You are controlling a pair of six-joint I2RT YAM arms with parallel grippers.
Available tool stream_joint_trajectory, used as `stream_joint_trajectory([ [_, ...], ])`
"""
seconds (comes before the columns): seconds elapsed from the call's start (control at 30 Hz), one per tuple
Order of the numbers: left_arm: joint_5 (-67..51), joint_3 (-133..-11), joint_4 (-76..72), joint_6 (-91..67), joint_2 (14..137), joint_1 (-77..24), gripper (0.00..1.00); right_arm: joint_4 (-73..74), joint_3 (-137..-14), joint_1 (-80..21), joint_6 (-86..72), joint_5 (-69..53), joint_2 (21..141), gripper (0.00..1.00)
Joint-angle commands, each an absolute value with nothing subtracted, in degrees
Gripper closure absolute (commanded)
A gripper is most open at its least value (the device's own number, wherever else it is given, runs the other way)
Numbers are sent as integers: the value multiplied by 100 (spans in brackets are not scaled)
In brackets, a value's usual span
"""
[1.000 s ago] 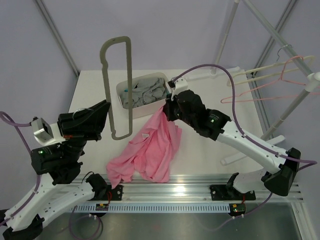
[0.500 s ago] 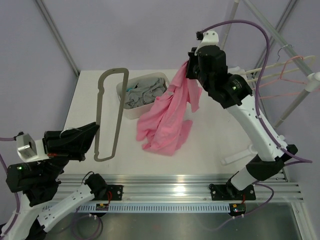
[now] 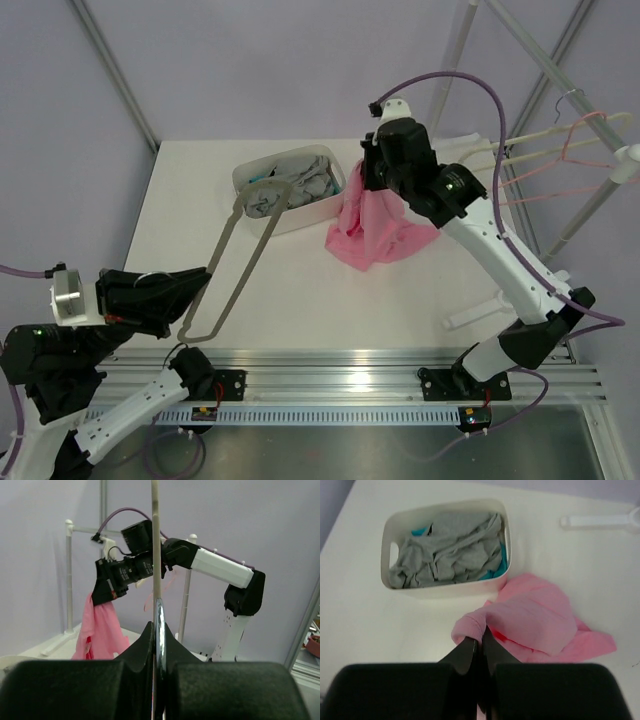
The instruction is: Remove the t-shirt from the hanger
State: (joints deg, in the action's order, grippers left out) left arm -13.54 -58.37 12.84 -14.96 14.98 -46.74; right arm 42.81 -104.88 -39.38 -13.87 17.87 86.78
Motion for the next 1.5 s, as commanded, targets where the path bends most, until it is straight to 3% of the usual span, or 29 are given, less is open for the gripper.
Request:
stream_joint_trajectory([
  [0.0, -1678, -5783, 1467, -1424, 1389, -4667, 100, 3894, -9777, -4008, -1555, 897, 8526, 100],
  [0.17, -2038, -5871, 1828, -1424, 1388, -4667, 100, 3604, -8764, -4446, -1959, 879, 8350, 100],
  [0.2, -2074, -5871, 1863, -1433, 1406, -4676, 100, 3586, -8606, -4517, -2030, 888, 8384, 90],
  [0.23, -2126, -5854, 1881, -1476, 1398, -4676, 100, 3769, -8613, -4561, -2030, 922, 8524, 44],
  [0.27, -2249, -5801, 1890, -1494, 1371, -4667, 100, 3910, -8692, -4570, -1995, 1106, 8612, 33],
  [0.37, -2443, -5739, 2003, -1573, 1345, -4667, 100, 4471, -9175, -4570, -1732, 1178, 8736, 13],
  [0.47, -2539, -5748, 2337, -1643, 1336, -4667, 100, 5131, -10182, -4562, -1302, 1046, 8622, 6],
  [0.67, -3066, -5783, 3119, -1626, 1380, -4667, 100, 6248, -11748, -4562, -607, 563, 8245, 2],
  [0.9, -3507, -5573, 3507, -1617, 1810, -4667, 100, 6531, -11822, -4562, -299, -886, 7621, 1],
  [1.1, -3621, -5563, 3516, -1494, 2056, -4667, 100, 6529, -11996, -4562, 245, -3474, 7672, 0],
  [1.2, -3595, -5564, 3516, -1477, 2223, -4667, 100, 6653, -12243, -4640, 456, -4190, 7883, 0],
  [1.47, -3638, -5441, 3463, -1450, 2724, -4667, 100, 6917, -11164, -5431, 1230, -4113, 7998, 3],
])
